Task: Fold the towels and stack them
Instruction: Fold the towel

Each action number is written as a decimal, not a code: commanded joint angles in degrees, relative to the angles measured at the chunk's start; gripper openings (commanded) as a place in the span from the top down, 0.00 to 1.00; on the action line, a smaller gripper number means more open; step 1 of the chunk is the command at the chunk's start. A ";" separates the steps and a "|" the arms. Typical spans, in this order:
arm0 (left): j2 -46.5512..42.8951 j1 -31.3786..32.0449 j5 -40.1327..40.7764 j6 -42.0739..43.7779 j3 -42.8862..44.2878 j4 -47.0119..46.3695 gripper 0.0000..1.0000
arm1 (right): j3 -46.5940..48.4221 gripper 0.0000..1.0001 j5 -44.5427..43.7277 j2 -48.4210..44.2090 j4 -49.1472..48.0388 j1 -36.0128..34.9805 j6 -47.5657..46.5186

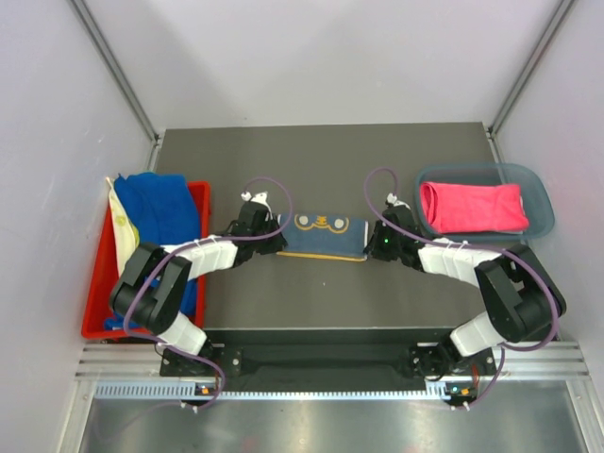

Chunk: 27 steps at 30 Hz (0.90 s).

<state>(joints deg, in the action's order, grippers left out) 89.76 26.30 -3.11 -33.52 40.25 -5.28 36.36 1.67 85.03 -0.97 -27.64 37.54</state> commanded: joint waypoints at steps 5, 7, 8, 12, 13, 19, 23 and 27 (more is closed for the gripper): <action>-5.29 0.15 2.41 3.45 6.40 7.02 0.67 | 1.43 0.77 -0.09 -1.53 2.28 -0.57 -0.97; -5.73 0.24 2.06 4.07 8.26 7.38 0.66 | 1.96 0.73 -0.70 -2.24 2.73 -0.58 -1.06; -5.73 0.15 1.71 4.34 9.92 7.47 0.66 | 2.22 0.71 -0.97 -2.59 3.51 -0.57 -1.24; -4.94 2.34 0.74 4.60 12.83 7.30 0.66 | 3.28 0.62 -2.63 -6.01 4.66 -0.22 -1.68; -4.07 3.04 0.83 4.78 13.27 6.78 0.66 | 3.54 0.61 -3.33 -6.46 4.75 -0.05 -1.59; 1.46 9.54 0.12 3.29 14.24 0.89 0.66 | 7.76 0.55 -4.40 -4.45 6.77 0.48 -2.29; 5.68 12.80 -0.57 1.09 13.37 -4.29 0.67 | 10.04 0.56 -4.40 -0.06 6.77 0.48 -1.77; 9.12 14.91 -1.37 -0.23 12.75 -7.11 0.68 | 11.36 0.56 -5.01 2.85 7.30 0.57 -1.07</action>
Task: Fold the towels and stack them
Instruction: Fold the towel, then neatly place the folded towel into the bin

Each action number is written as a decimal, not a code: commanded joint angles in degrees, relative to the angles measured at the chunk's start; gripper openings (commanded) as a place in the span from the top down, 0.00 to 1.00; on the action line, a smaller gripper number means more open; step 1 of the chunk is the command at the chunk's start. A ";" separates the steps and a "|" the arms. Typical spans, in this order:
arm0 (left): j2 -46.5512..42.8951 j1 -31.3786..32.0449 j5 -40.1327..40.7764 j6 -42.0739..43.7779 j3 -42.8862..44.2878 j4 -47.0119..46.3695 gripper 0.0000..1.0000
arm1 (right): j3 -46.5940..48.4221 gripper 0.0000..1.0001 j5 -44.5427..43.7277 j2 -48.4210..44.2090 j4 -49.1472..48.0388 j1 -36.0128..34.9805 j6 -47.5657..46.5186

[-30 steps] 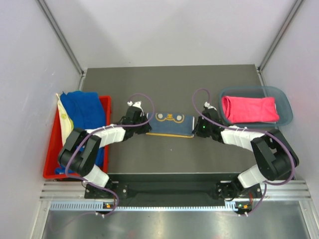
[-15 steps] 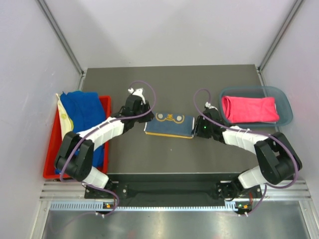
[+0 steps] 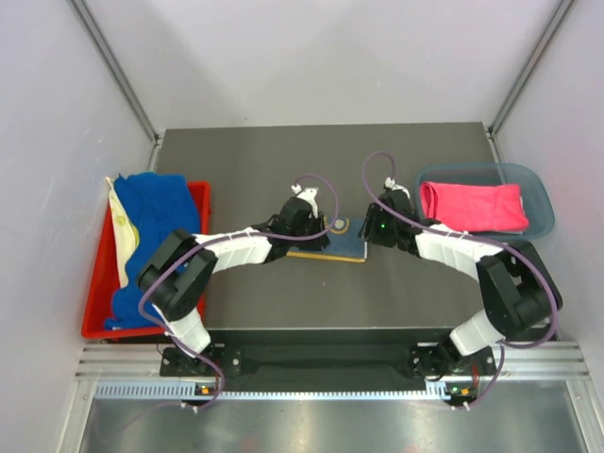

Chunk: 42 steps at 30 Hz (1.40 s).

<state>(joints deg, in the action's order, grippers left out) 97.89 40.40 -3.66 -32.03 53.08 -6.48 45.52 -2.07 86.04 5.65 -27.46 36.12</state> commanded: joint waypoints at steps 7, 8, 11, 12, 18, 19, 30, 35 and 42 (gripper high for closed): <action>2.57 2.14 -0.12 -2.77 -2.54 -7.05 0.70 | 2.12 0.54 -1.45 5.36 0.85 -0.31 1.23; 2.57 2.40 -0.12 -2.77 -2.63 -7.14 0.70 | 2.21 0.52 -1.71 5.80 0.77 -0.57 1.50; 2.66 2.92 0.32 -3.04 -3.33 -7.41 0.70 | 3.08 0.50 -2.24 6.94 0.85 -1.54 2.11; 2.66 3.01 0.41 -3.12 -3.51 -7.49 0.71 | 3.43 0.50 -2.59 7.30 0.85 -1.80 2.37; 3.27 3.72 0.67 -3.91 -4.12 -8.11 0.72 | 4.76 0.51 -3.82 8.53 1.47 -3.38 3.61; 3.28 3.72 0.76 -4.00 -4.12 -8.11 0.72 | 4.84 0.52 -3.91 8.62 1.64 -3.56 3.78; -0.67 4.42 2.86 -4.71 -3.43 -6.01 0.73 | 8.36 0.79 -5.93 11.69 5.07 -5.14 2.91; -9.45 4.42 9.01 -4.00 1.49 5.21 0.72 | 11.86 1.00 -8.30 11.78 10.67 -5.23 -0.86; -23.59 4.42 13.85 -0.41 7.74 20.86 0.72 | 18.81 1.00 -19.79 9.50 21.23 -5.32 -9.04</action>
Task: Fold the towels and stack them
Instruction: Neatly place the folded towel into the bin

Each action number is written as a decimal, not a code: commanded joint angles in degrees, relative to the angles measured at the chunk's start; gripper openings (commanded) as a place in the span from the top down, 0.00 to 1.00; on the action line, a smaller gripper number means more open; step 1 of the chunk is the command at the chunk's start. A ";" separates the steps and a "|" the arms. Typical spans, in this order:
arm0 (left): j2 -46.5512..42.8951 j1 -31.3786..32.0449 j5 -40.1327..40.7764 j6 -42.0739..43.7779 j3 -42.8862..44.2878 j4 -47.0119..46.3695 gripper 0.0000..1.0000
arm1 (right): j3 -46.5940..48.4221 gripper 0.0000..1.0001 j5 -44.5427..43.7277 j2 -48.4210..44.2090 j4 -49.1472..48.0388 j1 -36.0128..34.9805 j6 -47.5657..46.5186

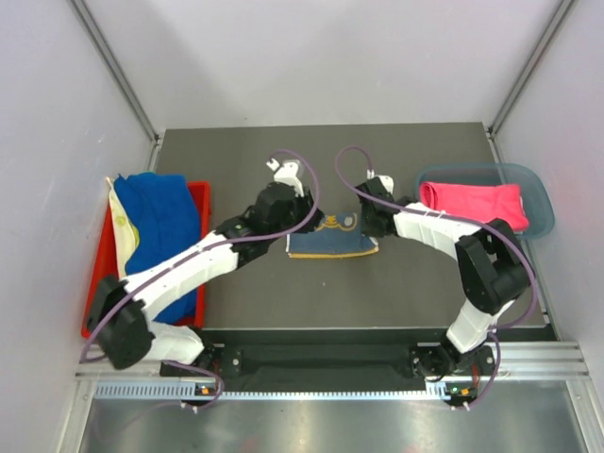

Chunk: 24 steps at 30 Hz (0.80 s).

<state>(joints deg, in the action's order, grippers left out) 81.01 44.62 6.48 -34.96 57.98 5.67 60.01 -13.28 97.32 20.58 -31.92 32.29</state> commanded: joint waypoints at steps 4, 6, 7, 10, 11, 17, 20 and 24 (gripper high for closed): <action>-13.50 0.20 4.77 5.25 -0.75 11.64 0.71 | 8.36 1.00 -15.45 -3.80 13.95 -0.16 -10.48; -17.02 0.20 4.86 6.04 -3.74 12.78 0.71 | 10.74 1.00 -18.70 -4.33 16.15 0.72 -12.16; -17.99 0.20 4.86 6.31 -4.70 13.22 0.72 | 12.14 1.00 -19.85 -4.85 18.16 1.50 -13.73; -21.68 0.20 5.91 7.53 -8.04 16.90 0.73 | 14.60 1.00 -23.98 -6.08 20.89 3.00 -17.51; -22.64 0.20 7.22 7.63 -8.84 17.79 0.72 | 14.96 1.00 -24.86 -6.52 21.17 3.35 -18.22; -27.05 0.20 4.78 7.89 -12.62 19.11 0.72 | 18.38 1.00 -28.11 -9.69 23.19 8.62 -21.92; -27.31 0.29 2.04 7.80 -11.04 22.35 0.74 | 20.15 1.00 -29.61 -9.60 24.07 12.14 -23.33; -29.94 0.29 -0.41 8.41 -9.21 24.38 0.74 | 20.76 1.00 -31.37 -9.96 24.25 16.44 -25.17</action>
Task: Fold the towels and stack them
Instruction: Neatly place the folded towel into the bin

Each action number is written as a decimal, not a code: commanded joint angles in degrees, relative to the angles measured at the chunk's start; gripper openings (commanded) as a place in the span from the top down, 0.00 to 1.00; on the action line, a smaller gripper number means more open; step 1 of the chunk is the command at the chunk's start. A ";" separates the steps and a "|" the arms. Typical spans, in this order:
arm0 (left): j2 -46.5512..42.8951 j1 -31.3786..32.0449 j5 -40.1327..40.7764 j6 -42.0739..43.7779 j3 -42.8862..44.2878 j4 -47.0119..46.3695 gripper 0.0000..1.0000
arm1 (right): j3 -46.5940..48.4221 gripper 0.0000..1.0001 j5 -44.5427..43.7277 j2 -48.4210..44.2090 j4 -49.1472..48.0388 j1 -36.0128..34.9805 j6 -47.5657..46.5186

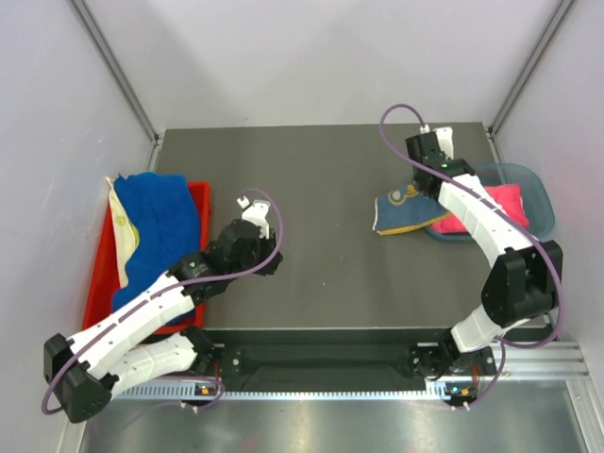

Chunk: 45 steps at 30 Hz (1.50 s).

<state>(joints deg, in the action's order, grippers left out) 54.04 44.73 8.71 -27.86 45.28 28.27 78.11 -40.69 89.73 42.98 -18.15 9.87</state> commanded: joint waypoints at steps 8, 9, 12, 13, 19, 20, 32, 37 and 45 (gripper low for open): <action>-10.52 0.18 1.83 6.40 7.72 11.36 0.73 | 5.56 1.00 -6.77 -2.72 1.23 8.57 -5.21; -11.32 0.18 2.97 7.02 7.63 12.93 0.73 | 5.83 1.00 -6.86 -2.29 1.31 9.70 -5.56; -14.74 0.36 5.45 6.85 6.23 12.34 0.71 | 6.97 1.00 -7.56 -0.45 1.05 11.29 -5.65; -16.06 0.36 4.48 6.94 5.88 11.29 0.71 | 7.06 1.00 -8.09 0.00 0.88 11.64 -5.65; -17.74 0.53 6.31 5.97 2.45 9.61 0.68 | 6.80 1.00 -10.03 2.55 -1.58 13.76 -5.82; -17.74 0.45 7.19 5.54 2.19 9.70 0.67 | 6.97 1.00 -10.64 2.90 -1.76 13.93 -6.00; -21.17 2.99 10.18 4.21 0.87 9.87 0.63 | 7.94 1.00 -13.45 6.77 -4.39 17.62 -8.20; -21.61 3.87 10.71 4.04 0.78 9.87 0.62 | 8.38 1.00 -14.07 7.21 -5.01 19.45 -8.29; -22.31 5.63 12.03 3.51 0.69 10.22 0.62 | 9.79 1.00 -14.77 10.19 -5.89 21.14 -8.99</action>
<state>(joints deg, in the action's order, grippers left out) 32.60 49.56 19.09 -23.90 45.95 38.85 84.95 -53.17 98.83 38.98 1.83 1.52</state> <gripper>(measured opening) 0.382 0.034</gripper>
